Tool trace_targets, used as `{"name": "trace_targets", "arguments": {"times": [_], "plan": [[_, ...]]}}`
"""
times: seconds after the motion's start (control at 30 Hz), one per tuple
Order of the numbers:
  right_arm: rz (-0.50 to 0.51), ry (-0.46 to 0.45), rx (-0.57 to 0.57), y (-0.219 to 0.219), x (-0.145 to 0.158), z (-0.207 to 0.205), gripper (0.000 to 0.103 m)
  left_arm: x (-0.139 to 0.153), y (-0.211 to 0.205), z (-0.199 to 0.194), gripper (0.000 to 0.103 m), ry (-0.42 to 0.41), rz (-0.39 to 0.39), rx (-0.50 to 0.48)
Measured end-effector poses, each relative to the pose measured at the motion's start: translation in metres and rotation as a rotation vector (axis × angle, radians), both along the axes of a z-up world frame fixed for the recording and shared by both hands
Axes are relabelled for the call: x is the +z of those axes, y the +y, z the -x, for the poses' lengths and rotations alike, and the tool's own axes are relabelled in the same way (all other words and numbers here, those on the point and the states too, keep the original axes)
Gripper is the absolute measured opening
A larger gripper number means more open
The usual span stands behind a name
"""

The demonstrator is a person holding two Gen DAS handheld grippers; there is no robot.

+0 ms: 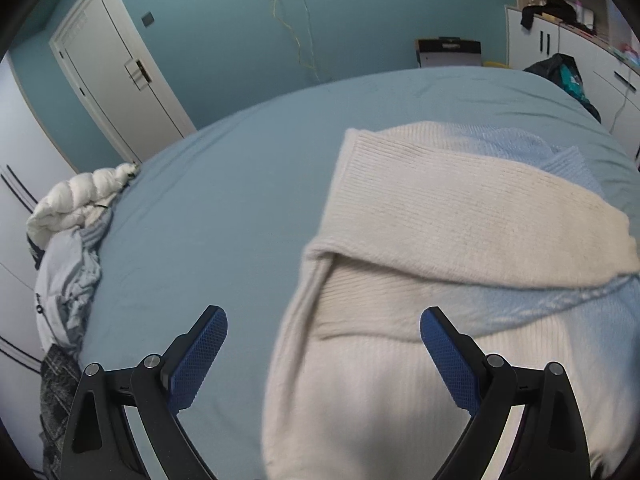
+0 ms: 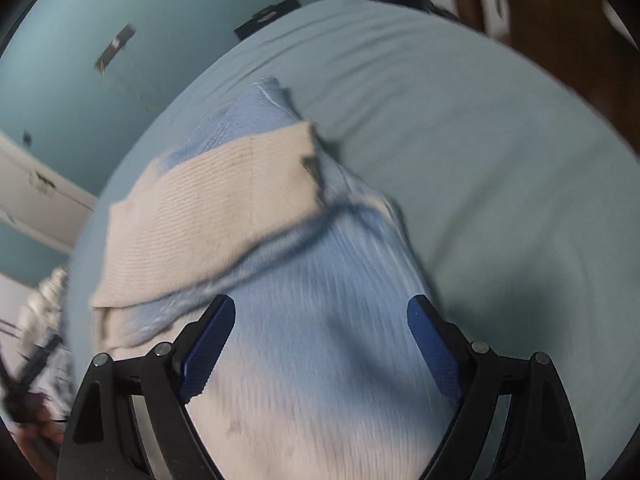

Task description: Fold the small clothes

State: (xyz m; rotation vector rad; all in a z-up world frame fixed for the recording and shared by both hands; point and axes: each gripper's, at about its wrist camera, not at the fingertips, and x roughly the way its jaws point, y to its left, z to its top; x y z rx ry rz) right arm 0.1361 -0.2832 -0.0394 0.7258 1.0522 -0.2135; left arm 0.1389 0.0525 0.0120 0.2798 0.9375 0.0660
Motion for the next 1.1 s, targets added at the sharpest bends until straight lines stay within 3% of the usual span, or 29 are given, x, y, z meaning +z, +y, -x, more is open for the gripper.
{"name": "trace_targets", "arguments": {"times": [0.07,0.1,0.17,0.27,0.33,0.47,0.6,0.7,0.77,0.8,0.83,0.9,0.93,1.0,1.1], "plan": [[-0.126,-0.008,-0.011,-0.002,0.003,0.016,0.086,-0.002,0.009,0.012,0.099,-0.006,-0.021,-0.004],[-0.244,-0.032,-0.002,-0.003,0.004,0.029,0.086,-0.004,0.015,0.017,0.099,0.000,-0.033,-0.001],[-0.328,-0.011,0.004,0.004,0.000,0.039,0.086,-0.009,0.025,0.023,0.099,0.019,-0.047,0.019],[-0.361,0.154,-0.008,0.015,-0.014,0.042,0.086,-0.014,0.043,0.027,0.099,0.049,-0.046,0.077],[-0.364,0.231,0.063,0.026,-0.021,0.041,0.086,-0.014,0.049,0.027,0.099,0.056,-0.022,0.094],[-0.244,0.344,0.291,0.067,-0.022,0.025,0.086,-0.014,0.053,0.025,0.099,0.068,0.039,0.097],[-0.074,0.513,0.538,0.116,-0.051,0.015,0.084,-0.017,0.045,0.027,0.099,0.073,0.017,0.073],[0.055,0.615,0.660,0.143,-0.065,0.014,0.078,-0.017,0.040,0.029,0.099,0.063,-0.008,0.052],[0.099,0.666,0.717,0.156,-0.074,0.015,0.062,-0.016,0.040,0.030,0.099,0.062,-0.007,0.047],[0.133,0.701,0.766,0.165,-0.080,0.017,0.041,-0.016,0.040,0.029,0.099,0.064,-0.001,0.047],[0.162,0.711,0.789,0.169,-0.083,0.019,0.027,-0.016,0.040,0.029,0.099,0.066,0.005,0.047],[0.231,0.676,0.842,0.181,-0.081,0.020,0.014,-0.014,0.041,0.028,0.099,0.064,0.019,0.046],[0.236,0.642,0.848,0.183,-0.077,0.018,0.013,-0.013,0.042,0.028,0.099,0.063,0.022,0.044],[0.223,0.433,0.795,0.175,-0.047,0.010,0.011,-0.011,0.044,0.028,0.099,0.054,0.025,0.044],[0.204,0.222,0.647,0.141,-0.018,0.000,0.011,-0.008,0.045,0.028,0.099,0.044,0.034,0.044]]}}
